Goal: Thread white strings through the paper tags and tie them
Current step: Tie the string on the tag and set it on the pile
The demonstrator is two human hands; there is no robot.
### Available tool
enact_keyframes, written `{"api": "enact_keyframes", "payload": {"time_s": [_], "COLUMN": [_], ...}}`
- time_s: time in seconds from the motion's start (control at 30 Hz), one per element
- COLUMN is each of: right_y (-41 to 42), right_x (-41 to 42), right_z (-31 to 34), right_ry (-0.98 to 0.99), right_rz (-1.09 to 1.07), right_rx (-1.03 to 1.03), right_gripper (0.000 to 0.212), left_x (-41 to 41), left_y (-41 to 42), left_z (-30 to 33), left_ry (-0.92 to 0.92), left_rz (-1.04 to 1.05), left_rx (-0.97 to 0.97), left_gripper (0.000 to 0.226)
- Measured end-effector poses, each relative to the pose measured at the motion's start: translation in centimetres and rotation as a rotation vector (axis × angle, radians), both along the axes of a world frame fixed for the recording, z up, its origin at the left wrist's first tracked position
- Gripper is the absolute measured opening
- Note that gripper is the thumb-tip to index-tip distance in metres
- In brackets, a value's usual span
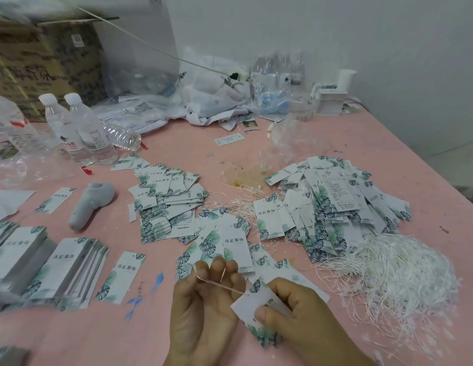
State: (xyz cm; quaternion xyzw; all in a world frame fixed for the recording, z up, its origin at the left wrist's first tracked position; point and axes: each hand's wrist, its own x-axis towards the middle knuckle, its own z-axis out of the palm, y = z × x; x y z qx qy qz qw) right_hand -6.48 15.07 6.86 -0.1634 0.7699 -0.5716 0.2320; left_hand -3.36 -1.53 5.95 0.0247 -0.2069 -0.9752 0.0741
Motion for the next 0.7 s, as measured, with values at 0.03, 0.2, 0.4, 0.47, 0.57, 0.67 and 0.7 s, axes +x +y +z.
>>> {"api": "enact_keyframes", "payload": {"time_s": [0.03,0.2,0.4,0.47,0.57,0.67,0.7], "right_y": [0.0,0.3,1.8,2.2,3.5,4.8,4.8], "right_x": [0.0,-0.2,-1.3,-2.2,-5.3,-10.3,-11.8], "right_z": [0.0,0.5,1.8,2.8,5.5,8.0,8.7], "right_ry": [-0.024,-0.152,-0.139,-0.076,0.091,0.253,0.255], "right_rz": [0.018,0.012,-0.236,-0.307,-0.42,-0.526,-0.561], "right_rx": [-0.018,-0.092,-0.135,-0.142,-0.147,-0.084,-0.045], "right_gripper": [0.025,0.009,0.016,0.017,0.014,0.014,0.015], "left_x": [-0.3,-1.2,-1.5,-1.4,-1.2,-1.0,-1.0], "left_y": [-0.2,-0.8,0.7,1.0,1.3,1.4,1.4], "left_z": [0.3,-0.1,-0.9,-1.0,-1.0,-0.8,-0.8], "left_ry": [0.024,-0.224,-0.386,-0.381,-0.365,-0.364,-0.376], "left_rz": [-0.027,0.076,0.163,0.143,0.12,0.136,0.144], "left_rx": [0.135,0.147,-0.271,-0.391,-0.524,-0.549,-0.536], "left_gripper": [0.027,0.039,0.009,0.008,0.016,0.015,0.018]}}
